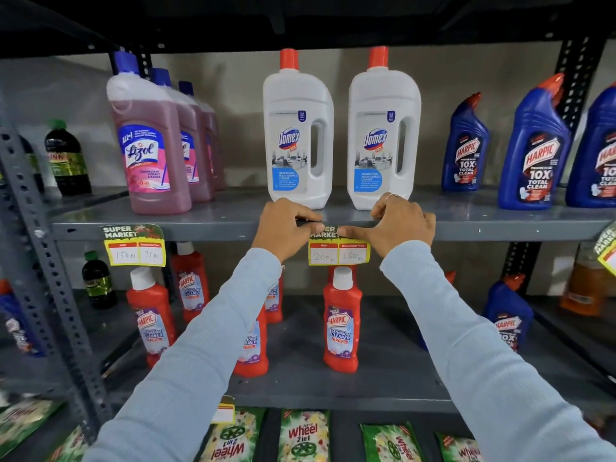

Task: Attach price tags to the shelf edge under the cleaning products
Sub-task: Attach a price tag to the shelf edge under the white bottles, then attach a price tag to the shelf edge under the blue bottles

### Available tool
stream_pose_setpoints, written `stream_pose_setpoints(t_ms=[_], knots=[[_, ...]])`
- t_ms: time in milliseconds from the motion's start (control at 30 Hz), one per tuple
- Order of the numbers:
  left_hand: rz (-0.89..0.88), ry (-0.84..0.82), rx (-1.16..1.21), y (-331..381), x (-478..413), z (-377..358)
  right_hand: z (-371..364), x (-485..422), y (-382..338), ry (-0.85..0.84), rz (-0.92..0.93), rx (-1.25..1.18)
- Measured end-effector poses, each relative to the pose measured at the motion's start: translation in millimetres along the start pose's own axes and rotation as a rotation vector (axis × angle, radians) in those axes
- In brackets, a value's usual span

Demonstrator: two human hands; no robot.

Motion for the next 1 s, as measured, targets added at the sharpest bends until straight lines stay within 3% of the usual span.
stream_pose_setpoints(t_ms=[67, 167, 233, 433, 633, 767, 900, 1000], knots=[[-0.024, 0.016, -0.074, 2.5, 4.1, -0.4, 5.8, -0.4, 7.1, -0.067, 0.019, -0.062], [-0.067, 0.002, -0.148, 9.5, 7.5, -1.8, 28.7, -2.2, 28.3, -0.194, -0.010, -0.444], [-0.076, -0.001, -0.144, 21.1, 10.2, -7.2, 50.0, -1.9, 50.0, -0.207, 0.047, -0.528], [-0.184, 0.118, -0.017, 101.1, 18.8, -62.9, 123.0, -24.2, 123.5, -0.142, 0.218, -0.522], [-0.181, 0.160, 0.133, 199.9, 21.3, -149.0, 194.1, -61.0, 216.2, -0.162, 0.302, -0.301], [-0.182, 0.154, 0.099, 261.5, 15.7, -193.6, 234.3, -78.3, 274.8, -0.161, 0.311, -0.167], [-0.194, 0.148, -0.044, 298.9, 14.3, -224.4, 255.1, -99.4, 292.0, -0.224, 0.390, -0.096], [-0.170, 0.158, -0.126, 314.8, 17.7, -243.9, 265.2, -111.6, 299.4, -0.317, 0.323, -0.124]])
Point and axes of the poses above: each hand's wrist, its own x-axis away from the middle knuckle, its own z-axis out of the back of the hand, y = z × x, the point moved 1 cm from there along -x, towards the middle knuckle, and after that the axes turned 13 degrees about -x, right-handed, at the moved point
